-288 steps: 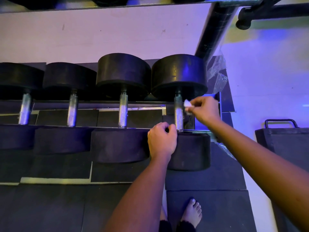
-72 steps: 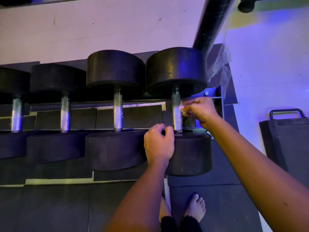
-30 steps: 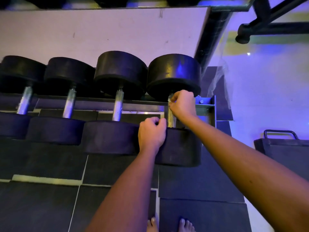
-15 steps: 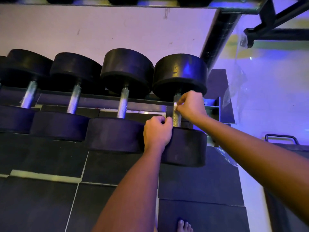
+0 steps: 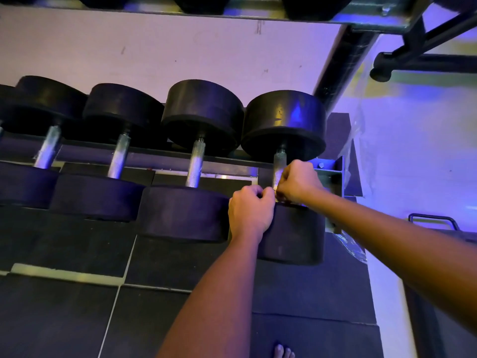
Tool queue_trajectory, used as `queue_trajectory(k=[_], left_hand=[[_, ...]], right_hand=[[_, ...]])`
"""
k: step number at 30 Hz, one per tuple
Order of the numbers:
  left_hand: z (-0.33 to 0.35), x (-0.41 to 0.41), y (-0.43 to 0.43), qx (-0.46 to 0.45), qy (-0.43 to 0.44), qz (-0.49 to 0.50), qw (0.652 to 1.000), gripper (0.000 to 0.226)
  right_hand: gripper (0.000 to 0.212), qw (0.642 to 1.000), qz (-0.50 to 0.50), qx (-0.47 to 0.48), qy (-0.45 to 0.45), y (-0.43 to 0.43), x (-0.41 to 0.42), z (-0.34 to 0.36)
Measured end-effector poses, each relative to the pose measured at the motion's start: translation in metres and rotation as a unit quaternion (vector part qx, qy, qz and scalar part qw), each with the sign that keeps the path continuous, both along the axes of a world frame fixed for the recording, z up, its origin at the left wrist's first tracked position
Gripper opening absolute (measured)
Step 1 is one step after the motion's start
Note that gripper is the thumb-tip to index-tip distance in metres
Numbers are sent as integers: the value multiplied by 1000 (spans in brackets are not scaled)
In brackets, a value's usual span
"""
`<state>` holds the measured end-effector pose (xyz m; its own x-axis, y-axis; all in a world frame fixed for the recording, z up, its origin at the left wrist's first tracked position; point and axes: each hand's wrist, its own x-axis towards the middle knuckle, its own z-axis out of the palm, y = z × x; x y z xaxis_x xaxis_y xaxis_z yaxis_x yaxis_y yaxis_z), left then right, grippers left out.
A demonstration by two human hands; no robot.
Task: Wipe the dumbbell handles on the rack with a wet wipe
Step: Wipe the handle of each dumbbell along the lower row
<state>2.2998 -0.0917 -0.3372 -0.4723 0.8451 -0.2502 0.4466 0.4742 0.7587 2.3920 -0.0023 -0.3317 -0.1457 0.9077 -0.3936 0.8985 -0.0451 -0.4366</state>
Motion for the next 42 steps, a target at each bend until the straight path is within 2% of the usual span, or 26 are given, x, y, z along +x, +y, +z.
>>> queue_trajectory(k=[2, 6, 10, 14, 16, 18, 24, 26, 30, 32, 34, 36, 39, 42], left_hand=[[-1, 0, 0, 2, -2, -1, 1000, 35], [-1, 1, 0, -3, -5, 5, 1000, 35], [-1, 1, 0, -2, -7, 8, 1000, 35], [-1, 1, 0, 1, -3, 3, 1000, 35], [-1, 0, 1, -2, 1, 3, 1000, 36], [1, 0, 1, -2, 7, 6, 1000, 37], [6, 1, 0, -11, 12, -10, 1000, 40], [12, 2, -2, -19, 15, -27, 999, 41], [37, 4, -7, -40, -16, -26, 999, 33], [61, 2, -11, -34, -54, -9, 998, 30], [91, 2, -14, -31, -90, 16, 995, 26], [124, 2, -17, -25, -160, 67, 985, 29], [187, 4, -23, -38, -298, 141, 943, 20], [256, 8, -40, -42, -352, 148, 923, 23]], right_hand=[[9, 1000, 17, 24, -5, 12, -4, 5], [13, 990, 50, 131, -10, 35, -17, 12], [16, 985, 64, 155, -48, 24, -21, 10], [7, 994, 36, 94, -50, 5, -17, 6], [18, 998, 20, 53, -37, -1, -11, 0], [17, 999, -13, 26, -21, -5, -5, -6], [7, 988, -135, -18, 77, -7, 6, -13], [5, 958, -229, -49, 166, -12, 13, -3], [11, 841, -381, -142, 356, -29, 31, 33], [12, 776, -431, -190, 419, -36, 42, 63], [14, 732, -452, -218, 461, -43, 51, 98], [16, 721, -445, -228, 480, -52, 56, 140], [17, 713, -429, -227, 506, -70, 59, 205], [17, 706, -414, -225, 529, -93, 60, 264]])
